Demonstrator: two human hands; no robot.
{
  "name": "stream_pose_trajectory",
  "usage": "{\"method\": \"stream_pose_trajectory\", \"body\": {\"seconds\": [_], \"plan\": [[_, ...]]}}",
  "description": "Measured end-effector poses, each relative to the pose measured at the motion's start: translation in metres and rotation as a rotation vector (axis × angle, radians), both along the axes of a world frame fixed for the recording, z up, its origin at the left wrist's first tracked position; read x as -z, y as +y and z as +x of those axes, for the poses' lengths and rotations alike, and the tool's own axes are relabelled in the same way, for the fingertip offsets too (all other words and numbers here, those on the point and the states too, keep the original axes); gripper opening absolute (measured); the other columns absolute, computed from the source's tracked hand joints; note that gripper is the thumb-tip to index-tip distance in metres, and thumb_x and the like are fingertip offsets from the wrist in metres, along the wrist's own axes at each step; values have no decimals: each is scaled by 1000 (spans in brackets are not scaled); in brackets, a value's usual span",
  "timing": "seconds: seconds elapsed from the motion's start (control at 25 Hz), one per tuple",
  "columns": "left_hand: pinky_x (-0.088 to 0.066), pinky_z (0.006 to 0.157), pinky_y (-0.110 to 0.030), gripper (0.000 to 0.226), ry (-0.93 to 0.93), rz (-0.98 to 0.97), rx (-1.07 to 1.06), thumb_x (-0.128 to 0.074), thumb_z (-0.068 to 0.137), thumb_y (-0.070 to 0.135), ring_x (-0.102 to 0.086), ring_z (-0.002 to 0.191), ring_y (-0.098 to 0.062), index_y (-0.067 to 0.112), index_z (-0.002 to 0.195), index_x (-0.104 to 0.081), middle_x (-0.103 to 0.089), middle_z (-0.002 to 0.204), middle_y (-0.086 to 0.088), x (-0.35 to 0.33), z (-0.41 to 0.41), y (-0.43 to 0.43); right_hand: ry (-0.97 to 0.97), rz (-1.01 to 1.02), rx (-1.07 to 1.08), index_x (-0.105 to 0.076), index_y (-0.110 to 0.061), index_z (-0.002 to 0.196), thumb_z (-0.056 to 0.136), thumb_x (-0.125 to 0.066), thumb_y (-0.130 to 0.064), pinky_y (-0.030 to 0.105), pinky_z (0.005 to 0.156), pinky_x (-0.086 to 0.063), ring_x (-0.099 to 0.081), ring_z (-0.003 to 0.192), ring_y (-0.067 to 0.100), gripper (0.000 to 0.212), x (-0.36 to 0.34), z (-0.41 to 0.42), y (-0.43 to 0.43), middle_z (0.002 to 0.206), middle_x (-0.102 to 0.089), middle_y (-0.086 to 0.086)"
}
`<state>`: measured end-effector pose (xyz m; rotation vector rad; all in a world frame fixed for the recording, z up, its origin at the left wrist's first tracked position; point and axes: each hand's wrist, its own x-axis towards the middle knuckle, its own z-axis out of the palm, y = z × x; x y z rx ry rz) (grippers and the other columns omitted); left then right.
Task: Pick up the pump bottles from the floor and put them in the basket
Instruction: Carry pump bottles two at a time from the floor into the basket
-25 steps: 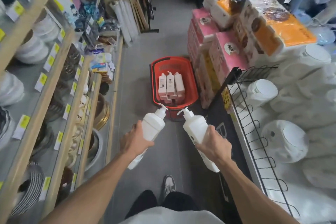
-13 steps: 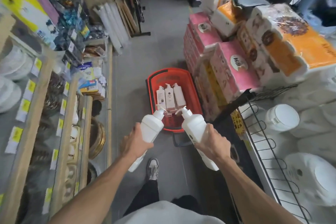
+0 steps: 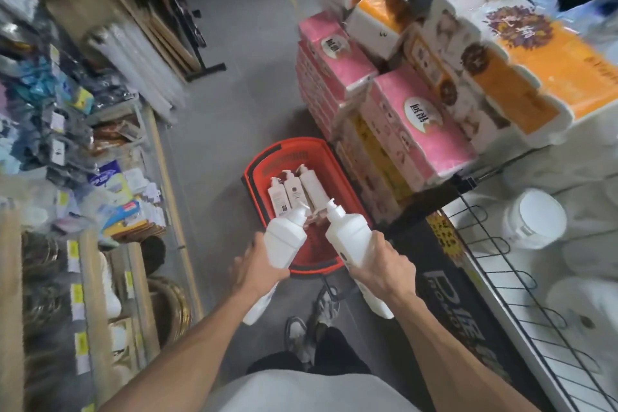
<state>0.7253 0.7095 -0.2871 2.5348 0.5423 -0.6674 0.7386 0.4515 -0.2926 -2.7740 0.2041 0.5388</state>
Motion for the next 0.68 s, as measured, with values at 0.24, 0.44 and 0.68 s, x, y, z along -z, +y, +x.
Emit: {"method": "stream_pose_trajectory", "body": {"seconds": [0.24, 0.44, 0.68], "plan": [[-47, 89, -45, 78, -7, 40, 128, -78, 67, 45, -59, 109, -42, 20, 129, -36, -55, 134, -4, -2, 69, -30, 29, 61, 154, -34, -28, 128, 65, -64, -68, 40, 73, -57, -67, 87, 24, 80, 8, 32, -15, 113, -63, -5], [-46, 84, -42, 81, -5, 50, 240, -78, 68, 47, -61, 108, -40, 22, 129, -33, -57, 132, -2, 7, 119, -51, 21, 68, 338, -35, -27, 128, 70, -69, -65, 35, 63, -50, -67, 83, 22, 77, 21, 53, -18, 113, -63, -6], [-47, 76, -40, 74, 17, 6, 414, -77, 67, 49, -64, 100, -36, 24, 121, -33, -59, 119, 2, 26, 167, -50, 37, 101, 632, -32, -32, 126, 66, -73, -66, 40, 69, -58, -68, 86, 21, 81, 38, 65, 12, 111, -62, -8]]}}
